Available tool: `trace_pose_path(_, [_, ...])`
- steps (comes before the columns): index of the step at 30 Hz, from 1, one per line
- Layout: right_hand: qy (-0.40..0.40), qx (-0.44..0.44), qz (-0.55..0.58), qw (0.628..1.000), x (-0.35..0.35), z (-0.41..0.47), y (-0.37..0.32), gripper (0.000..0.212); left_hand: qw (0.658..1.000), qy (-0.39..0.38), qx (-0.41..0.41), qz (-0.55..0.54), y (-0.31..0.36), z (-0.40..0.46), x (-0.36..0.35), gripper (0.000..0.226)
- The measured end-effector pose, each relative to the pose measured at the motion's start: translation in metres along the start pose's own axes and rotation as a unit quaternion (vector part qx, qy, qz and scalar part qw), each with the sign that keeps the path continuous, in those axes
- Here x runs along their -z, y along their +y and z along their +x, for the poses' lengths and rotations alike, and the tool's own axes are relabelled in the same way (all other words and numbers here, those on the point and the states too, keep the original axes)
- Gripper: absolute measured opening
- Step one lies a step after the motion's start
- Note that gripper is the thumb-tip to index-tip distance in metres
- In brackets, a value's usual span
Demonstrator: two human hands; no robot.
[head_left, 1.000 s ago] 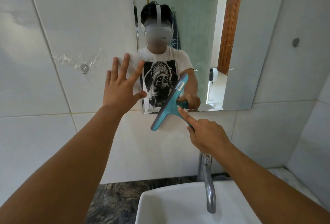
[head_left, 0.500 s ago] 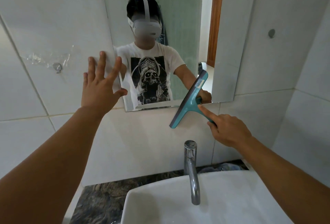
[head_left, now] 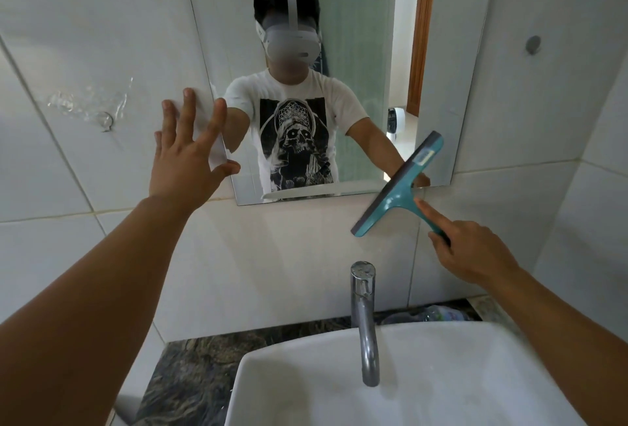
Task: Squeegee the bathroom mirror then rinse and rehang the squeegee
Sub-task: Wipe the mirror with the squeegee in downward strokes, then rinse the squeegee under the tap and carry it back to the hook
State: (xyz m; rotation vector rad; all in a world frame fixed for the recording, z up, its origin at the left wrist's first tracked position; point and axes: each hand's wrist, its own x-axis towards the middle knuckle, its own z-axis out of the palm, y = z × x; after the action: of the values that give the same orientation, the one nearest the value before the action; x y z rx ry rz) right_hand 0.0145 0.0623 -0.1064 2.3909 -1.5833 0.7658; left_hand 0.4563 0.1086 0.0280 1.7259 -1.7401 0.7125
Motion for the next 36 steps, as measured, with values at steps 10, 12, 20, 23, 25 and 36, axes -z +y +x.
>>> trace_pose_path(10, [0.007,-0.016,0.06,0.998,-0.005,-0.005,0.003,0.077,1.0,-0.001,-0.004,-0.005,0.001,-0.001,0.001,0.106])
trace_pose_path(12, [0.006,-0.022,0.089,0.996,-0.01,-0.009,0.004,0.076,1.0,-0.001,-0.004,-0.007,0.0,-0.001,0.001,0.106])
trace_pose_path(20, [-0.03,-0.119,0.164,0.979,-0.041,-0.049,0.015,0.072,1.0,0.003,-0.011,-0.005,-0.001,0.0,-0.001,0.105])
trace_pose_path(23, [-0.026,-0.141,0.176,0.974,-0.046,-0.058,0.011,0.071,1.0,0.004,-0.01,-0.003,-0.001,0.0,-0.002,0.106])
trace_pose_path(25, [-0.023,-0.157,0.185,0.97,-0.046,-0.062,0.008,0.069,1.0,0.004,-0.006,-0.002,-0.001,-0.001,-0.001,0.106])
trace_pose_path(36, [-0.012,-0.166,0.123,0.978,0.029,-0.091,-0.009,0.056,0.996,-0.079,0.048,-0.021,0.045,-0.022,0.037,0.089])
